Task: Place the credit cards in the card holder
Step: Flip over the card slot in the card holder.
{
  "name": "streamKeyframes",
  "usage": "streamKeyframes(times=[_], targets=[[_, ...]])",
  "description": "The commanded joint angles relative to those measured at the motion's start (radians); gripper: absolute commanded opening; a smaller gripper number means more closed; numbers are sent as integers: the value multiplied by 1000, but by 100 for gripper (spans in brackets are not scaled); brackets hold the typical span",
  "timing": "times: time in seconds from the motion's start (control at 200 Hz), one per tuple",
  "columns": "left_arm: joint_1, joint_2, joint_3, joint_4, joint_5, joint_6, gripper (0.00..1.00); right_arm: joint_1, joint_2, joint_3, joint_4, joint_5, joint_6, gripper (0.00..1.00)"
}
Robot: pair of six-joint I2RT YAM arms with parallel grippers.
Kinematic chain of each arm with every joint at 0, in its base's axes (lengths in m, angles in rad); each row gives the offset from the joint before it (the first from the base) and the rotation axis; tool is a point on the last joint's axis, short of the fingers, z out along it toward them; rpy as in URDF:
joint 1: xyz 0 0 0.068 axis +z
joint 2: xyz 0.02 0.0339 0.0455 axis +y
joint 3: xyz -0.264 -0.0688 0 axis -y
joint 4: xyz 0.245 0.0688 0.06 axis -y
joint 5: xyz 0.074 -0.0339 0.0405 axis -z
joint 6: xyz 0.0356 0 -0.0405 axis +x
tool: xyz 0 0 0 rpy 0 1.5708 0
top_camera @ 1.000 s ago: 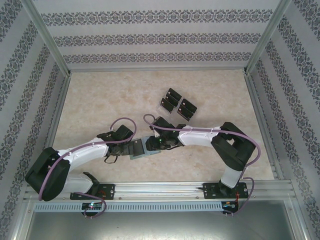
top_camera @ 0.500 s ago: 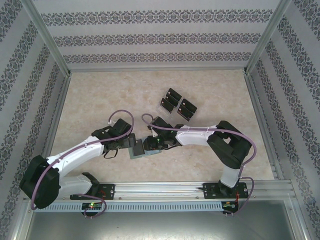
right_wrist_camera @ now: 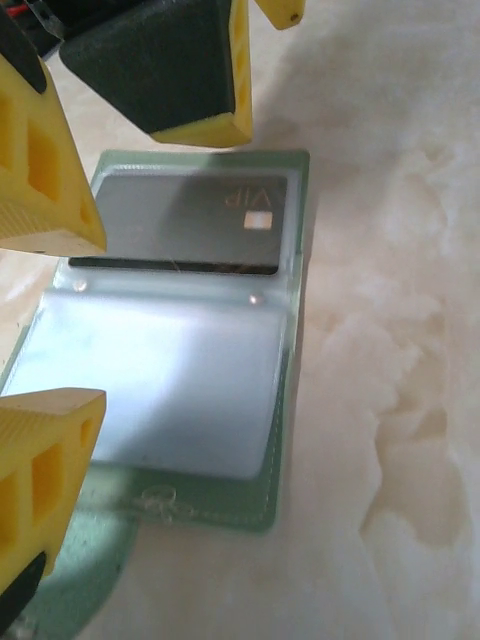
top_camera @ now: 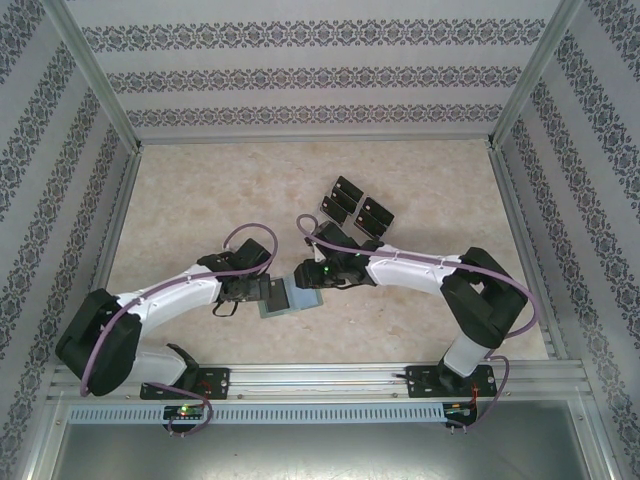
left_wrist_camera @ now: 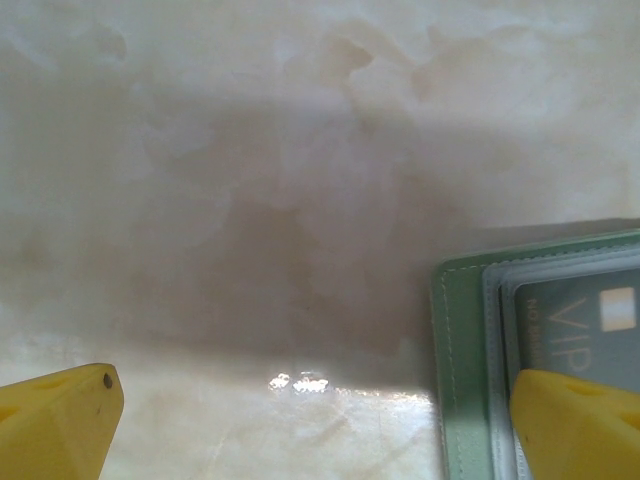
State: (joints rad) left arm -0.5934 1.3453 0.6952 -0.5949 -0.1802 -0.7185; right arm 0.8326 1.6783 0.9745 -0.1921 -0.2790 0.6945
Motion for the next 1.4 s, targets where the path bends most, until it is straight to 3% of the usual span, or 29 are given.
streamKeyframes(times=[0.0,0.699,0.869,1.104,1.394], targets=[[13,23,24,-19,-21,38,100,-1,26,18,-35,4,-38,40],[10,129,35,30,16,35,100,29,162,51,27,-44,-14,39],[10,71,43,4,-4,7,100,38,180,60,51,-60,7,39],[12,-122,39,-81,-125,-68,100,47,190,74,62,-72,20,39],[25,-202,34,-109,-120,-84,100,71,209,127,49,-81,31,39]])
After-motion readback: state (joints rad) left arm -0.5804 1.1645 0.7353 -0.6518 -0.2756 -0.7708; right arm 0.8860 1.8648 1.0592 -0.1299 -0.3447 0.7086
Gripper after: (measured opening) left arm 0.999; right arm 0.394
